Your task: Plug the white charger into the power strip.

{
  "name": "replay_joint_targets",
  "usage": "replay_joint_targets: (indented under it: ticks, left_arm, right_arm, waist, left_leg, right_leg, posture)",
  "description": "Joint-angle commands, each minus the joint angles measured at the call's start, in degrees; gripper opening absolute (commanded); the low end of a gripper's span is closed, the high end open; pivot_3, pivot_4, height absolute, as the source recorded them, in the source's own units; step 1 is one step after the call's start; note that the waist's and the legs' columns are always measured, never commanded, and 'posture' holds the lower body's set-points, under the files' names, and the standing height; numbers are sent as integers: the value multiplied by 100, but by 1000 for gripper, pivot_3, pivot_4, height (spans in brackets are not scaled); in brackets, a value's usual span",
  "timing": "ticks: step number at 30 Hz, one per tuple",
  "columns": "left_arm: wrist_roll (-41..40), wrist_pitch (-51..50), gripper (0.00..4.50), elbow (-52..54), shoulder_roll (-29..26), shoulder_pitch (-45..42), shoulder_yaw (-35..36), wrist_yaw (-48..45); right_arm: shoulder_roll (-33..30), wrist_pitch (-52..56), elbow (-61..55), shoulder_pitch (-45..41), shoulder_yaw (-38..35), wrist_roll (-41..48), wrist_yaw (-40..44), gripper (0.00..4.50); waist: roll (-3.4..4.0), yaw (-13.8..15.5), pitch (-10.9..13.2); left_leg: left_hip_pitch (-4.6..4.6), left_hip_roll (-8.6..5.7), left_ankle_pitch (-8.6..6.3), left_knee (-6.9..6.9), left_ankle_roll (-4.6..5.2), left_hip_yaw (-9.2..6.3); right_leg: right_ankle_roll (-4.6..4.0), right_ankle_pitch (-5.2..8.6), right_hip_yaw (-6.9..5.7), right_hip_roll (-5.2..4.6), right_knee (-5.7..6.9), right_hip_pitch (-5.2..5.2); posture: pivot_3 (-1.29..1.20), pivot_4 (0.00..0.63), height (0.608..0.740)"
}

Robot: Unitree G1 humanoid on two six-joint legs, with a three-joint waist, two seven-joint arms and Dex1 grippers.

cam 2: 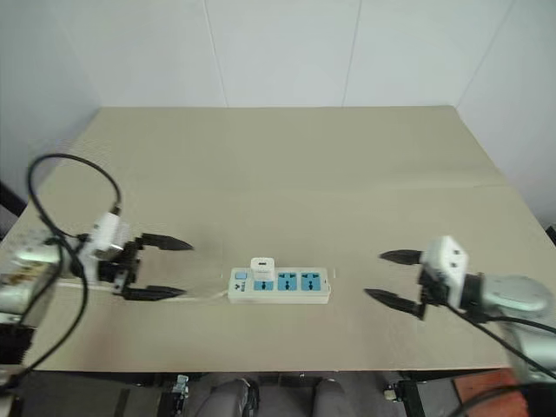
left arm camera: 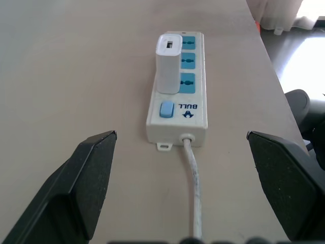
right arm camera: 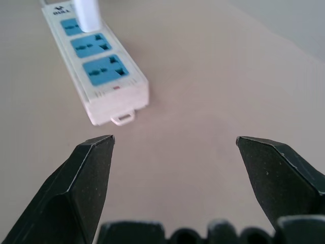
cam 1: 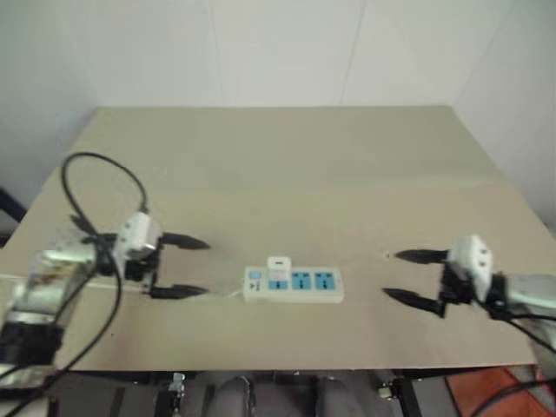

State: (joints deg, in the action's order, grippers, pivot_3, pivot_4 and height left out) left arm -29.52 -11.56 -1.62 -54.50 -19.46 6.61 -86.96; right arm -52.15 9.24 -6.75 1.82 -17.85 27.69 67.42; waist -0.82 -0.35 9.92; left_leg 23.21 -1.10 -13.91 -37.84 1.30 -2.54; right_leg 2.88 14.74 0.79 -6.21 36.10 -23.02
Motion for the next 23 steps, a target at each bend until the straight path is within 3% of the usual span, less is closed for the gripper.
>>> replay_joint_targets:
  ticks: [1,7,23]
  left_arm:
    - [-261,-241,4489,127,-405,-12,484,-154]
    - [-78,-18,4489,-327,-742,-177,462,-508]
    - [45,-123,4489,-219,-378,-440,111,-377]
  right_arm:
    - [-324,94,-296,357,-977,301,234,4500]
    - [-593,390,-512,644,-1731,514,387,4500]
    - [-526,662,-957,703,-1738,486,167,4500]
  waist:
    - [-1,9,6]
    - [-1,-35,8]
    - [-5,-35,10]
  left_leg:
    - [-1,1,1,-1,0,1]
    - [-10,5,2,-1,0,11]
    - [-10,4,8,-6,-5,20]
  right_leg:
    - [0,-1,-1,0,2,0]
    - [0,-2,2,6,10,2]
    - [-3,-7,6,10,18,2]
  posture:
    - [0,150,740]
    - [0,150,740]
    - [0,150,740]
